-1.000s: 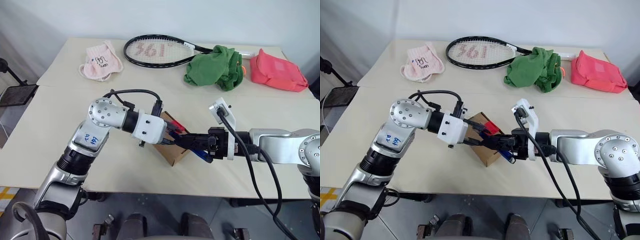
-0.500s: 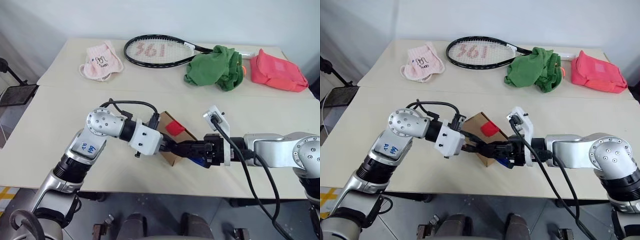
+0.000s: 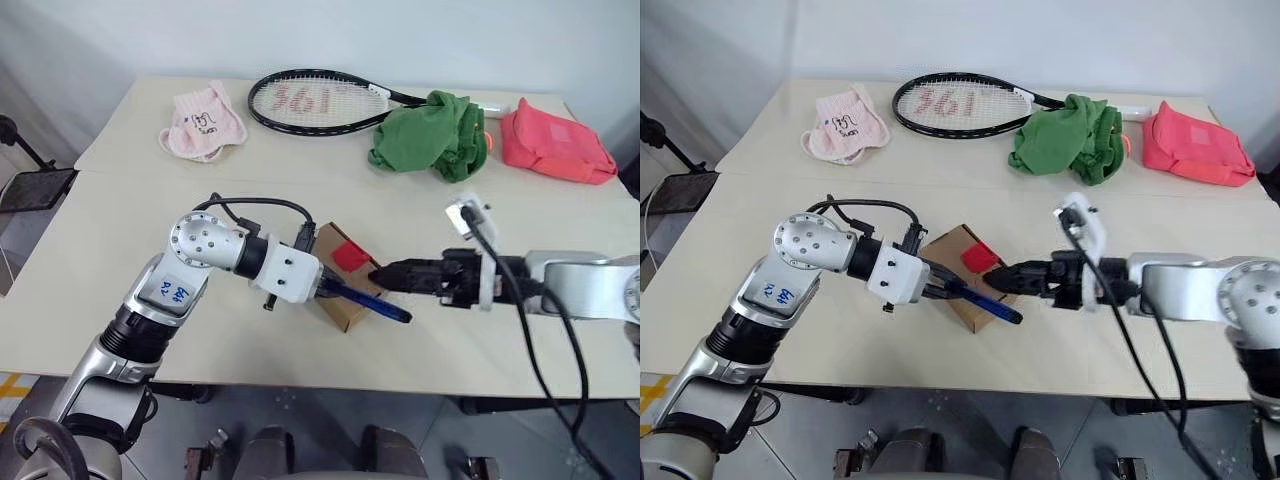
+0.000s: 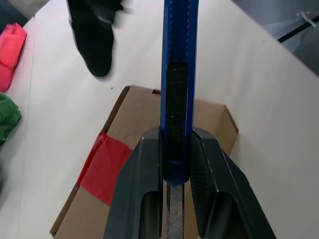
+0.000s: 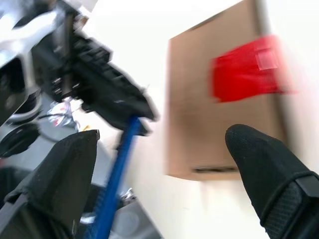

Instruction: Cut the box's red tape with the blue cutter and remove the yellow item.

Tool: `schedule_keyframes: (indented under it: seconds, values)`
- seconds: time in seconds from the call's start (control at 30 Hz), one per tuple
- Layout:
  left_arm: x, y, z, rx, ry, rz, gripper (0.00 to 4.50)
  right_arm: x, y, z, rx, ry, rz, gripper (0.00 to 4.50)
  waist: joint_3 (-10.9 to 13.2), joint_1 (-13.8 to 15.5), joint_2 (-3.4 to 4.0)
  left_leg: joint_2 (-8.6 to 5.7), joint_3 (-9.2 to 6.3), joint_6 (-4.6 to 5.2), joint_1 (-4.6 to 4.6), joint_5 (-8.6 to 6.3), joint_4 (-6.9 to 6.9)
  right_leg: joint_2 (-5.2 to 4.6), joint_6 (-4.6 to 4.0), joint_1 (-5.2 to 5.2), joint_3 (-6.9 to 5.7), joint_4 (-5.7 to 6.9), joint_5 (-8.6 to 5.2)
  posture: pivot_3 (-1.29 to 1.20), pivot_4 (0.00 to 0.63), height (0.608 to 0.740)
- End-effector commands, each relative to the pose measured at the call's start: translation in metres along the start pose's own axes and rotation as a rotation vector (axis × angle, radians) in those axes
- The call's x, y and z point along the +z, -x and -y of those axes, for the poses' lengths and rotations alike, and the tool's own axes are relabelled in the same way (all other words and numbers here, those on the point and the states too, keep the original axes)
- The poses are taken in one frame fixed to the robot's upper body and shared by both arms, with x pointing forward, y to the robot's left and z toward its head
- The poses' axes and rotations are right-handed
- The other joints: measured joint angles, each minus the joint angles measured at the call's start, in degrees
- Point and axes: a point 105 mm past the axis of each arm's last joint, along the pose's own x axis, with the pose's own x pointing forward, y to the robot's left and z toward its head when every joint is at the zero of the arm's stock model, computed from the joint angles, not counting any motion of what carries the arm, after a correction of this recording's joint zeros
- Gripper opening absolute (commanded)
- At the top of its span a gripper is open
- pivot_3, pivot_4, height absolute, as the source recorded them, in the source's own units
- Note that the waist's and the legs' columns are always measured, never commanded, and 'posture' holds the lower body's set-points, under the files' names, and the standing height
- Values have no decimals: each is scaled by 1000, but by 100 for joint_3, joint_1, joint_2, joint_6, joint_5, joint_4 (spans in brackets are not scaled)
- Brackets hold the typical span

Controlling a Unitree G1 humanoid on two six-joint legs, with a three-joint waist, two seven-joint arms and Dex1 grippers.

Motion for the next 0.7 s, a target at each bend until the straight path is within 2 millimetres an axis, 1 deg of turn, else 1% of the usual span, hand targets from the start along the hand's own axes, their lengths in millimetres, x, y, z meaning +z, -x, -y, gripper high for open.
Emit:
schedule_keyframes:
  seconds: [0.03, 0.13, 0.2, 0.3, 0.43, 0.53, 0.63, 0.7]
  values:
    - [10, 4, -13, 33, -81, -31, 471, 8, 10, -1, 9, 3, -13, 4360, 0, -1, 0, 0, 0, 0, -1, 0, -1, 0, 0, 0, 0, -2, 0, 0, 150, 740]
    - [11, 4, -18, 39, -103, -52, 471, 7, 9, -1, 17, 3, -64, 4360, 1, -11, 2, -1, 1, 0, 0, 0, 0, 0, 0, 0, 1, -2, 0, 0, 150, 740]
    - [13, 5, -24, 59, -127, -67, 471, 9, 5, -4, 33, 7, -70, 4360, 2, -8, 3, 0, 1, 0, 0, 0, -1, 0, 0, -1, 1, 0, 0, 0, 150, 740]
    - [14, 5, -31, 76, -166, -89, 471, 4, 1, -4, 38, 4, -143, 4360, 2, -7, 3, 0, 0, 0, -1, 0, -2, 0, 0, -1, 0, -2, 0, 0, 150, 740]
    - [14, 7, -43, 122, -251, -134, 471, 17, -19, -3, 123, -88, -36, 4360, 2, -5, 3, 0, 0, 0, -3, 0, 1, 0, 0, -1, -3, -1, 0, 0, 150, 740]
    - [13, 6, -45, 133, -284, -138, 471, 23, -31, -4, 166, -147, 29, 4360, 3, -7, 7, -1, 1, 0, -4, 0, 0, -1, 0, -3, -2, 0, 0, 0, 150, 740]
    - [13, 5, -45, 136, -291, -132, 471, 28, -45, -4, 157, -204, 112, 4360, 3, -10, 8, 1, -1, -1, -4, 1, -7, 0, 0, -7, -9, 5, 0, 0, 150, 740]
    - [13, 5, -45, 138, -295, -131, 471, 30, -50, -4, 135, -238, 158, 4360, 3, -7, 9, 3, -3, -2, -4, 1, -12, -1, 0, -10, -15, 11, 0, 0, 150, 740]
